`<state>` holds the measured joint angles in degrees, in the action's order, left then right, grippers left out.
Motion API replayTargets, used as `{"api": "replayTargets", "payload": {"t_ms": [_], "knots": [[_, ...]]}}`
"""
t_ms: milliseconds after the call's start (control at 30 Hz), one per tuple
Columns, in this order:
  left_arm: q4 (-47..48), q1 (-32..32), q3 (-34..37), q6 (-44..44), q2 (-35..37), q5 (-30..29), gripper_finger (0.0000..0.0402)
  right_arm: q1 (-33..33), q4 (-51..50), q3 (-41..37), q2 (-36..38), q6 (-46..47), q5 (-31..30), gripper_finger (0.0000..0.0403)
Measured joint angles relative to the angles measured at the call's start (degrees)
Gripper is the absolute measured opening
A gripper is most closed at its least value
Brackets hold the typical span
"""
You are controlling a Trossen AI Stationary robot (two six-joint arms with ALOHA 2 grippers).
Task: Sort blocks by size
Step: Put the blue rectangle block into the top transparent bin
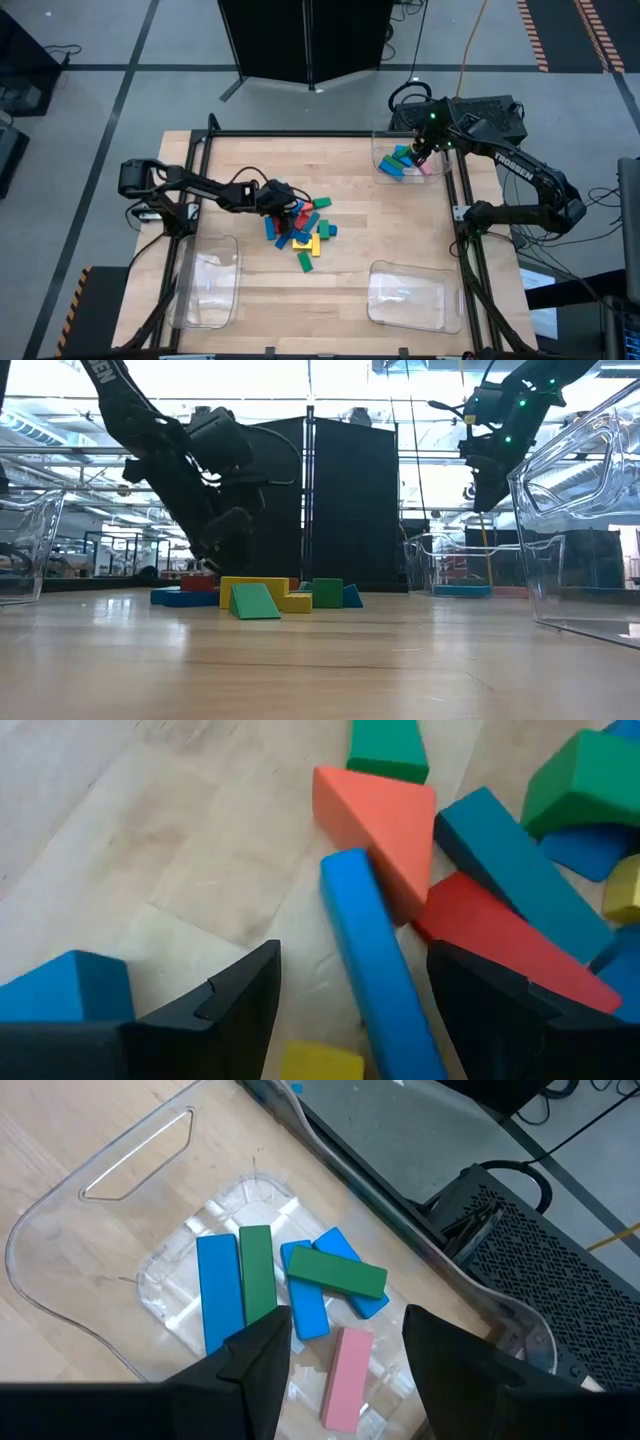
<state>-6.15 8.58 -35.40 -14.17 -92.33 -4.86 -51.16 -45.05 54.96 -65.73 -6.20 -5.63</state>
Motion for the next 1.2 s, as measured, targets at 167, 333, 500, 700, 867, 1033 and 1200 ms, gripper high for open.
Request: {"api": "replayTargets", "payload": {"t_ms": [167, 333, 500, 700, 867, 1033, 1200], "knots": [[2.4, 0.0, 0.0, 0.4, -0.4, -0.4, 0.025, 0.0, -0.2, 0.0, 0.0, 0.0, 0.0, 0.0187], [3.3, -0.1, -0.1, 1.1, -0.4, -0.7, 0.0245, 0.0, -0.2, 0.0, 0.0, 0.3, 0.0, 0.0187], [3.5, -0.1, -0.1, 1.5, -0.3, -0.7, 0.0194, 0.1, -0.3, 0.0, 0.0, 1.0, 0.0, 0.0187], [3.5, -0.1, -0.1, 4.2, -0.3, -0.5, 0.0105, 1.9, -0.3, 0.0, 0.0, 1.1, 0.0, 0.0187], [3.4, -0.2, -0.1, 7.4, -0.3, -0.6, 0.0048, 4.3, -0.2, 0.0, 0.0, 2.6, 0.0, 0.0187], [2.3, -0.2, 0.0, 10.7, -0.3, -1.3, 0.0048, 7.0, 3.3, -0.3, 0.0, 4.5, 0.0, 0.0187], [1.0, 0.7, -0.2, 13.3, -0.5, -2.2, 0.005, 9.0, 12.9, -1.6, 0.0, 3.2, 3.4, 0.0187]]}}
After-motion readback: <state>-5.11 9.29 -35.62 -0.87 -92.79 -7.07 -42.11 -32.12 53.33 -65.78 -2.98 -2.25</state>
